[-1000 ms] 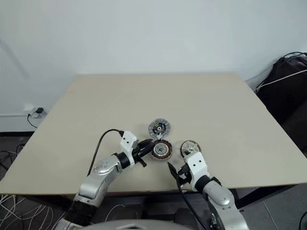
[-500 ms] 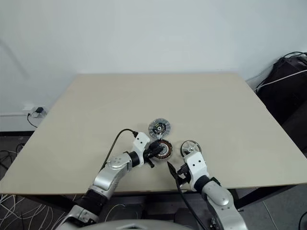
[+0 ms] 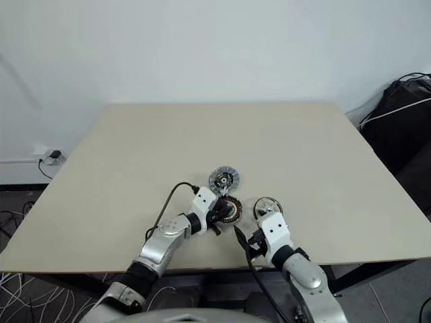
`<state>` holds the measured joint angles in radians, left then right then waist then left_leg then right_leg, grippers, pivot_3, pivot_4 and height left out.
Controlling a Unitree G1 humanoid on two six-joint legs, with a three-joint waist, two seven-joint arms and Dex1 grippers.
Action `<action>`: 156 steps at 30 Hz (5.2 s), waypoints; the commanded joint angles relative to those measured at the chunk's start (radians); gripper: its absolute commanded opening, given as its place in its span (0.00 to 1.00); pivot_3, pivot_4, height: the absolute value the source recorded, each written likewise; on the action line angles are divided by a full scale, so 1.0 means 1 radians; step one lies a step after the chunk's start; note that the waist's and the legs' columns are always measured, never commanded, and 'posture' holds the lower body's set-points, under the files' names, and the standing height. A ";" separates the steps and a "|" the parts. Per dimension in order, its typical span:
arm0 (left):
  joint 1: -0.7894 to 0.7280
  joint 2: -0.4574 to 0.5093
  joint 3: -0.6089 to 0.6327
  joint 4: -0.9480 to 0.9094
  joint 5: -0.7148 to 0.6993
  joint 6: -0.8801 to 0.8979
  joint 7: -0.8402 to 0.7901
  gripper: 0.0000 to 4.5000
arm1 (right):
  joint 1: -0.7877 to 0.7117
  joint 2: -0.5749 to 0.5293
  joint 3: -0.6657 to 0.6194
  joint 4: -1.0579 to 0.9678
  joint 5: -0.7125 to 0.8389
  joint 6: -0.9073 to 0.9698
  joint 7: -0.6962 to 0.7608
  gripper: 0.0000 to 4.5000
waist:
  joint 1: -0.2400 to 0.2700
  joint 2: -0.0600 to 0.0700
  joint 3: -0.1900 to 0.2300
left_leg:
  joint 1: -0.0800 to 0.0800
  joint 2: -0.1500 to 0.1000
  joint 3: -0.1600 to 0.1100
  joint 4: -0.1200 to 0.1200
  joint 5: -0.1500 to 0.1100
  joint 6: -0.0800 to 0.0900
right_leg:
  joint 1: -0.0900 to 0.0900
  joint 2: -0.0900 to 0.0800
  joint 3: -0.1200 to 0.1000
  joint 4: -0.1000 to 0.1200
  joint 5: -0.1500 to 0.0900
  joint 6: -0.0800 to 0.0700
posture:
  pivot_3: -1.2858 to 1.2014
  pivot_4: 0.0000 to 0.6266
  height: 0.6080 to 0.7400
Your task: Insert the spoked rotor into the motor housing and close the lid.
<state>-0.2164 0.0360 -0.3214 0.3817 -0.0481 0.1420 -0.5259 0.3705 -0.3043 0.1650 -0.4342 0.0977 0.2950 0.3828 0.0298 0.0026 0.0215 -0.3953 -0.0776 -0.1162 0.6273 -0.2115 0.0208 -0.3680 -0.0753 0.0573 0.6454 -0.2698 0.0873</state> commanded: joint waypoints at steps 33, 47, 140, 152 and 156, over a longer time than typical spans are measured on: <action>0.472 0.204 0.226 -0.551 -0.194 -0.140 -0.066 0.00 | -0.238 0.051 0.101 0.037 -0.040 0.222 -0.036 0.43 | -0.005 0.002 0.002 | 0.000 0.000 0.000 -0.001 0.000 0.000 | -0.001 -0.001 0.001 0.000 -0.001 -0.003 | 0.52 0.00 1.00; 0.564 0.231 0.171 -0.577 -0.095 -0.160 -0.005 0.00 | -0.450 0.034 0.177 0.131 -0.046 0.467 0.007 0.00 | -0.008 0.003 0.005 | -0.001 0.000 0.000 -0.003 0.000 0.000 | -0.002 -0.001 0.000 0.000 -0.001 -0.003 | 0.52 0.00 1.00; 0.545 0.233 0.137 -0.577 -0.116 -0.145 0.006 0.00 | -0.481 0.041 0.141 0.293 -0.056 0.343 0.034 0.00 | -0.017 0.005 0.008 | 0.000 0.000 0.000 -0.005 0.000 0.000 | -0.003 -0.001 0.001 0.000 -0.002 -0.004 | 0.52 0.00 1.00; 0.528 0.238 0.136 -0.573 -0.118 -0.136 -0.004 0.00 | -0.381 0.095 -0.009 0.022 0.082 0.298 0.013 0.00 | -0.017 0.005 0.009 | -0.001 0.000 0.000 -0.005 0.000 0.000 | -0.004 -0.001 0.001 0.000 -0.002 -0.003 | 0.52 0.00 1.00; 0.539 0.241 0.139 -0.577 -0.122 -0.133 -0.003 0.00 | -0.307 0.126 -0.136 -0.035 0.139 0.314 -0.039 0.09 | -0.012 0.004 0.009 | -0.001 0.000 0.000 -0.005 0.000 0.000 | -0.003 -0.001 0.001 -0.001 -0.002 -0.003 | 0.52 0.00 1.00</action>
<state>0.3290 0.2760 -0.1855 -0.1535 -0.1601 0.0147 -0.5253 0.0568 -0.1826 0.0835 -0.4287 0.2105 0.6143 0.3646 0.0175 0.0062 0.0303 -0.3961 -0.0777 -0.1162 0.6219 -0.2115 0.0205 -0.3711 -0.0767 0.0580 0.6447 -0.2717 0.0839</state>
